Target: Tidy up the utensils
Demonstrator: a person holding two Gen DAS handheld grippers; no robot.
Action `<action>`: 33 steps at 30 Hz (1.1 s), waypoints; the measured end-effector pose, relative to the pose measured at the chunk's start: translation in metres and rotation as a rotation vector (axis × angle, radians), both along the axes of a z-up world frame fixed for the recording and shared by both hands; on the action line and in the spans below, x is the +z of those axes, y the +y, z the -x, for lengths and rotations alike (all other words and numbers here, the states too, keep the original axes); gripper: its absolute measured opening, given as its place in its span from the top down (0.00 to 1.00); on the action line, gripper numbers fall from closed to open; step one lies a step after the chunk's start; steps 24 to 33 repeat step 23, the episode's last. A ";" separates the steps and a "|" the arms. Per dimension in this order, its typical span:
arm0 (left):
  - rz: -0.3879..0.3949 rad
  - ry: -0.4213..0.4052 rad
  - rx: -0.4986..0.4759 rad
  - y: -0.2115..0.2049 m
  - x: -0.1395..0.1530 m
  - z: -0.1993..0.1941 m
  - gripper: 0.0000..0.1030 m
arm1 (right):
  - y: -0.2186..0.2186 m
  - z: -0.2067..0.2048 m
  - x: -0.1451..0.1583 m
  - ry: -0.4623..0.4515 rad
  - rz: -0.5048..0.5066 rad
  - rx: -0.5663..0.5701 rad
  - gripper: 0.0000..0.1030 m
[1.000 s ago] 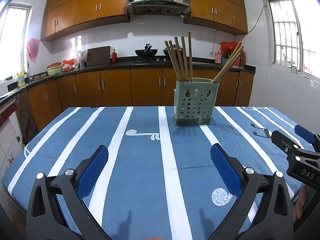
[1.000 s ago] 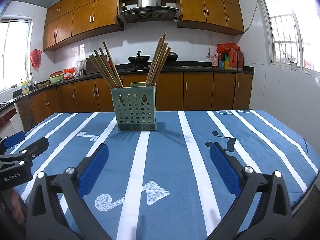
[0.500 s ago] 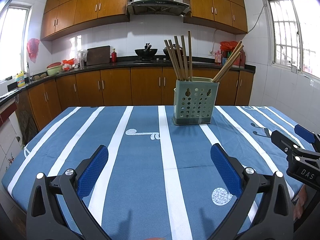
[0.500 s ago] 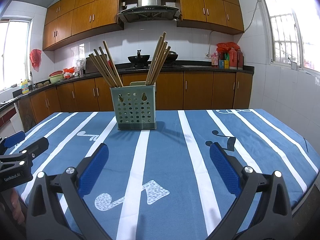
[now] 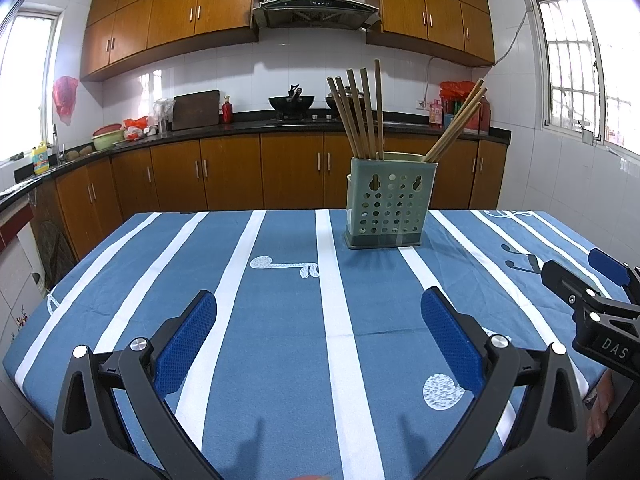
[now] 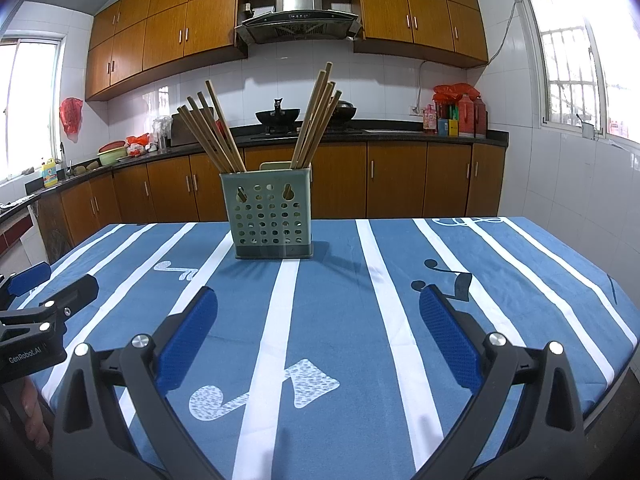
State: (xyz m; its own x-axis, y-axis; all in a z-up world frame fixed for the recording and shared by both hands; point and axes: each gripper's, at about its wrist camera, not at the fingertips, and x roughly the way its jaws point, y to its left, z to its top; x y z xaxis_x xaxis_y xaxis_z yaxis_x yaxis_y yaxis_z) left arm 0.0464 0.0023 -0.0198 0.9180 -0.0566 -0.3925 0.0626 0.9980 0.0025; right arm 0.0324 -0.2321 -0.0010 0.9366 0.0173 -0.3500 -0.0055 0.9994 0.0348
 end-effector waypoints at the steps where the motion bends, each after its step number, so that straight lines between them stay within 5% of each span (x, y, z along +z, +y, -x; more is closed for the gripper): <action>1: -0.001 0.002 -0.001 0.000 -0.001 -0.002 0.02 | 0.000 0.001 0.000 0.001 0.000 0.000 0.04; 33: 0.010 0.013 0.001 0.006 0.000 -0.001 0.02 | -0.001 0.001 0.000 0.002 -0.001 0.000 0.04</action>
